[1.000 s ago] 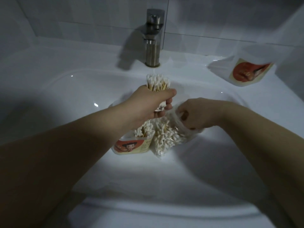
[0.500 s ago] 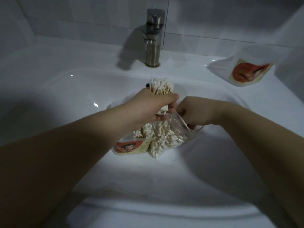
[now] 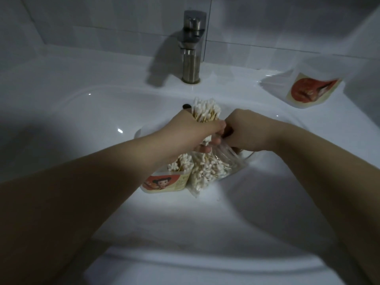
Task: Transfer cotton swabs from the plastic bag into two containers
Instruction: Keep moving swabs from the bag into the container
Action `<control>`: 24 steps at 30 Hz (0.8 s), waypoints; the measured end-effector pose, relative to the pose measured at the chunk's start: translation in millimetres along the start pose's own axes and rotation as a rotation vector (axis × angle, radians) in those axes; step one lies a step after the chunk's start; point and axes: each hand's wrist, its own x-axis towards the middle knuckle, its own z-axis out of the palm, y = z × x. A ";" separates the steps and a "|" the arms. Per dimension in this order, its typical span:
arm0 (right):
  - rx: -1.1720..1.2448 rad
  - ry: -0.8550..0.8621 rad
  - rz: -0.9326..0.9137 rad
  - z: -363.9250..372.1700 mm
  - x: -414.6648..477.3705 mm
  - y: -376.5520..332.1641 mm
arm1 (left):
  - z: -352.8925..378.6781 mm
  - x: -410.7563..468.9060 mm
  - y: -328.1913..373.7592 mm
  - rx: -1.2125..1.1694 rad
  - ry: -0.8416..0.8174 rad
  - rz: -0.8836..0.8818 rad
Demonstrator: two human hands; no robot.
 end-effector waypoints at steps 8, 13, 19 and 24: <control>-0.095 -0.044 0.021 -0.2 -0.2 0.7 | -2.1 1.2 -6.8 0.257 -0.047 -0.073; -0.143 -0.033 0.045 -3.7 -0.8 5.3 | -3.1 2.7 -9.1 0.301 -0.020 -0.062; -0.136 0.119 0.032 -16.3 -5.3 12.1 | -5.7 4.1 -10.2 0.323 -0.036 -0.080; 0.004 0.314 -0.011 -24.4 -7.2 14.8 | -5.4 3.7 -9.8 0.328 -0.006 -0.061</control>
